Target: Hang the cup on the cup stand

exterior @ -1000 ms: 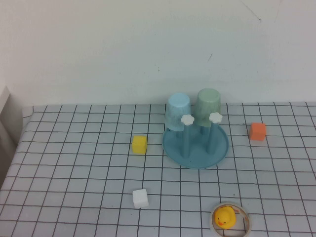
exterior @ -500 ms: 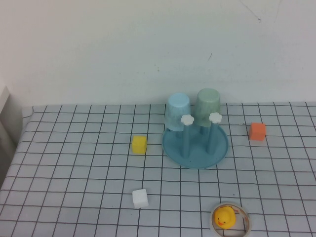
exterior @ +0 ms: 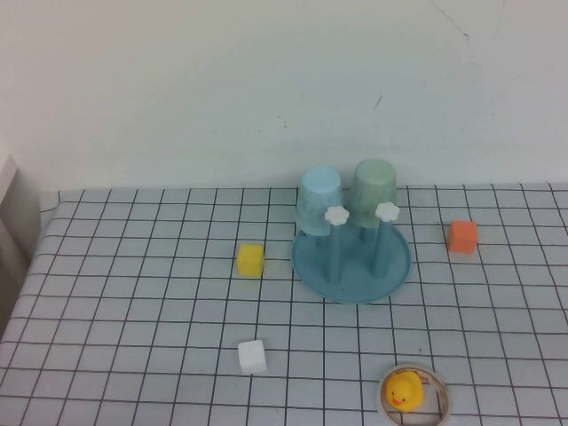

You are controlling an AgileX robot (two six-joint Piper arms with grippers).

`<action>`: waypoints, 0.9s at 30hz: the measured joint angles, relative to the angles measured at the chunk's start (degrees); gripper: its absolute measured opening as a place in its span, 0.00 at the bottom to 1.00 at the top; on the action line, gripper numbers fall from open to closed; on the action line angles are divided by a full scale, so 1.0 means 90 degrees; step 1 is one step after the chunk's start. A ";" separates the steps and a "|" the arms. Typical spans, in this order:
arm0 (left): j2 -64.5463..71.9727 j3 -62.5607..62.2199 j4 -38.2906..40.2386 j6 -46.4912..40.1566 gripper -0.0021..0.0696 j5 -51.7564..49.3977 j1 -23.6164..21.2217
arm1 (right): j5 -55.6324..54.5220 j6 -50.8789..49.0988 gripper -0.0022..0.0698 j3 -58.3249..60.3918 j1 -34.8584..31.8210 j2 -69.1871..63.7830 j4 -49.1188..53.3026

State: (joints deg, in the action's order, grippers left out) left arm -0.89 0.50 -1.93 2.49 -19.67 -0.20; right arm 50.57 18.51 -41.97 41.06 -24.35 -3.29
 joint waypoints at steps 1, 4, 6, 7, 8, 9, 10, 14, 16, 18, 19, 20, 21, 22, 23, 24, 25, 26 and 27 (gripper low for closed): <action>0.0000 0.0000 0.0000 0.0058 0.03 0.0000 0.0000 | 0.0000 0.0000 0.03 0.0000 0.0000 0.0000 0.0000; 0.0000 0.0000 0.0038 0.0056 0.03 0.0010 0.0045 | 0.0000 0.0000 0.03 0.0000 0.0000 0.0000 0.0000; 0.0000 0.0000 0.0053 0.0061 0.03 0.0010 0.0117 | 0.0000 0.0000 0.03 0.0000 0.0000 0.0000 0.0000; 0.0000 0.0000 0.0062 0.0093 0.03 0.0010 0.0128 | 0.0000 0.0000 0.03 0.0000 0.0000 0.0000 0.0000; 0.0000 0.0000 0.0062 0.0154 0.03 0.0010 0.0128 | 0.0000 0.0000 0.03 0.0000 0.0000 0.0000 0.0000; 0.0000 0.0000 0.0066 0.0228 0.03 0.0010 0.0128 | 0.0000 0.0000 0.03 0.0000 0.0000 0.0000 0.0000; 0.0000 0.0000 0.0077 0.0276 0.03 0.0010 0.0128 | 0.0000 -0.0003 0.03 0.0000 0.0000 0.0000 0.0000; 0.0000 0.0000 0.0077 0.0260 0.03 0.0010 0.0128 | 0.0000 -0.0003 0.03 0.0000 0.0000 0.0000 0.0000; 0.0000 0.0000 0.0077 0.0204 0.03 0.0010 0.0128 | 0.0000 -0.0003 0.03 0.0000 0.0000 0.0000 0.0003; 0.0000 0.0000 0.0077 0.0133 0.03 0.0010 0.0128 | 0.0000 -0.0003 0.03 0.0000 0.0000 0.0000 0.0014; 0.0000 0.0000 0.0077 0.0120 0.03 0.0010 0.0128 | 0.0000 -0.0003 0.03 0.0000 0.0000 0.0000 0.0014; 0.0000 0.0000 0.0077 0.0122 0.03 0.0010 0.0128 | 0.0000 -0.0003 0.03 0.0000 0.0000 0.0000 0.0014; 0.0000 0.0000 0.0077 0.0122 0.03 0.0010 0.0128 | 0.0000 -0.0003 0.03 0.0000 0.0000 0.0000 0.0014; 0.0000 0.0000 0.0077 0.0122 0.03 0.0010 0.0128 | 0.0000 -0.0003 0.03 0.0000 0.0000 0.0000 0.0014; 0.0000 0.0000 0.0077 0.0122 0.03 0.0010 0.0128 | 0.0000 -0.0003 0.03 0.0000 0.0000 0.0000 0.0014; 0.0000 0.0000 0.0077 0.0118 0.03 0.0010 0.0128 | 0.0000 -0.0003 0.03 0.0000 0.0000 0.0000 0.0014; 0.0000 0.0000 0.0077 0.0118 0.03 0.0010 0.0128 | 0.0000 -0.0003 0.03 0.0000 0.0000 0.0000 0.0014; 0.0000 0.0000 0.0077 0.0118 0.03 0.0010 0.0128 | 0.0000 -0.0003 0.03 0.0000 0.0000 0.0000 0.0014; 0.0000 0.0000 0.0077 0.0118 0.03 0.0010 0.0128 | 0.0000 -0.0003 0.03 0.0000 0.0000 0.0000 0.0014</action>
State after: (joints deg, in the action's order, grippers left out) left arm -0.89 0.50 -1.24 3.56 -19.58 0.95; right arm 50.57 18.49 -41.97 41.06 -24.35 -3.17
